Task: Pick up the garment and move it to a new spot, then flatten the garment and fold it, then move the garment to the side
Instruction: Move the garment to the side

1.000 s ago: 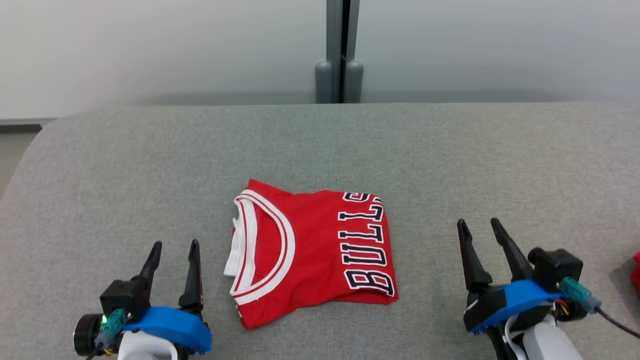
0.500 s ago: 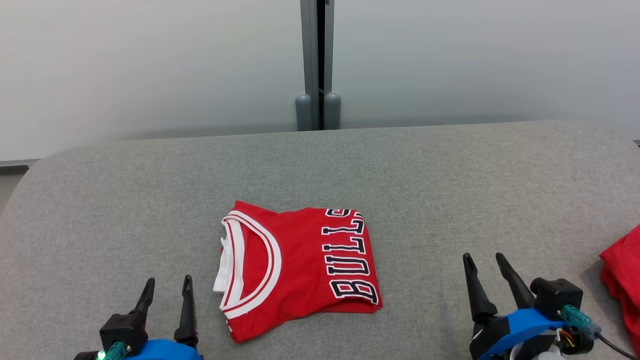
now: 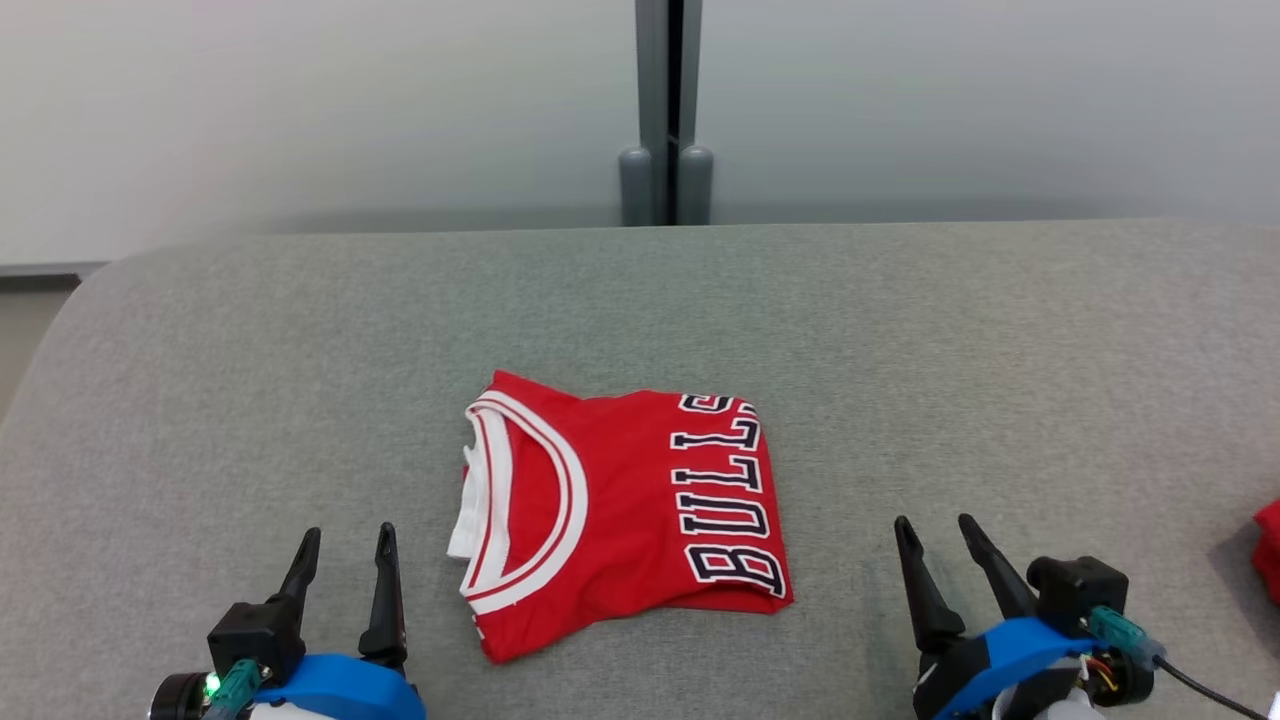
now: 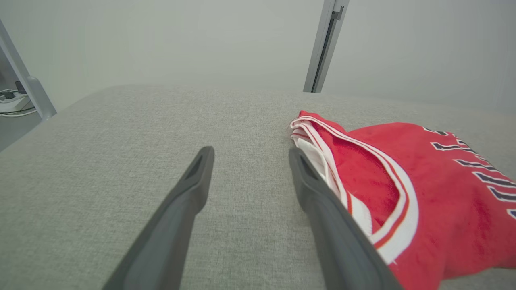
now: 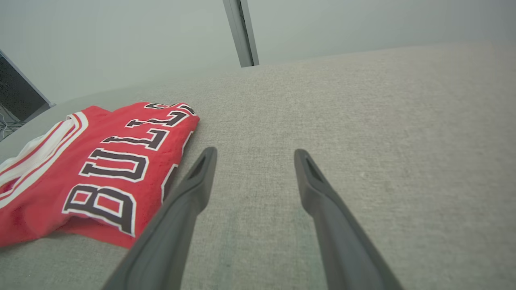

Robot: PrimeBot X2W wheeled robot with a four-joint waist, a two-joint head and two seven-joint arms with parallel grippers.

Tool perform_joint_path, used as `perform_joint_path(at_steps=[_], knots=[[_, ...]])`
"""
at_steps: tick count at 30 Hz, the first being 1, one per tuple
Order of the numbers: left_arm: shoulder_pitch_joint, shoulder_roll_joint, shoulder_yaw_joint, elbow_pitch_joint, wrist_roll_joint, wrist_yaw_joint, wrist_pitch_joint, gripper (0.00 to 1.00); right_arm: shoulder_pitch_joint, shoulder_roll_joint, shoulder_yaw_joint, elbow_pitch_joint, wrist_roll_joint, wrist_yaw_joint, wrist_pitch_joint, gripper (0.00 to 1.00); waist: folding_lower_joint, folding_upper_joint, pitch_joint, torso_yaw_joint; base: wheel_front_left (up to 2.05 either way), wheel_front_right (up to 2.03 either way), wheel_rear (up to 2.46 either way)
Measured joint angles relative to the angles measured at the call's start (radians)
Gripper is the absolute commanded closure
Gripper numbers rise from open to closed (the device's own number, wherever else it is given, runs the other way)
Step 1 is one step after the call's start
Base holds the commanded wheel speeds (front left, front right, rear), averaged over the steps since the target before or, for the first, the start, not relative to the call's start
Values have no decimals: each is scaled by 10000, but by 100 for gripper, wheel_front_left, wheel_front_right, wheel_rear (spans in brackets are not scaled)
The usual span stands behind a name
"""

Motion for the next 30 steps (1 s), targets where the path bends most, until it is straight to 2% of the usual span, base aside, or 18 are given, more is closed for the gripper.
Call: perform_joint_path(at_steps=[5,9,13,14,15,16,20,23,30], knots=[[-228,-6,-288,86,-107,-52,0,0,-753,2,453,573,437,0,0,0,0,0,269,588,0,0,0],[-330,86,-525,240,-397,-54,0,0,-1708,17,790,1787,621,0,0,0,0,0,570,1483,0,0,0],[-384,249,-570,295,-566,-54,0,0,-2350,13,777,3195,495,0,-2,0,0,0,823,2105,0,0,0],[-384,249,-570,295,-566,-54,0,0,-2350,13,777,3195,495,0,-2,0,0,0,823,2105,0,0,0],[-405,268,-554,299,-612,-54,0,0,-2485,13,849,3532,506,0,-25,54,0,0,889,2227,0,0,0],[-425,286,-560,301,-625,-54,0,0,-2629,8,947,3812,575,-2,-56,100,0,0,956,2327,0,0,0],[-447,322,-483,385,-807,-54,0,0,-3117,-50,1400,4109,978,-8,-84,100,0,0,1198,2378,0,0,0],[-567,385,-502,282,-796,-54,0,0,-3148,40,1363,3825,991,8,-58,100,0,1,1306,2005,0,0,0],[-615,460,-531,-107,-696,-56,0,0,-2721,61,1730,2780,1083,13,-29,100,0,2,1657,-306,0,0,0]])
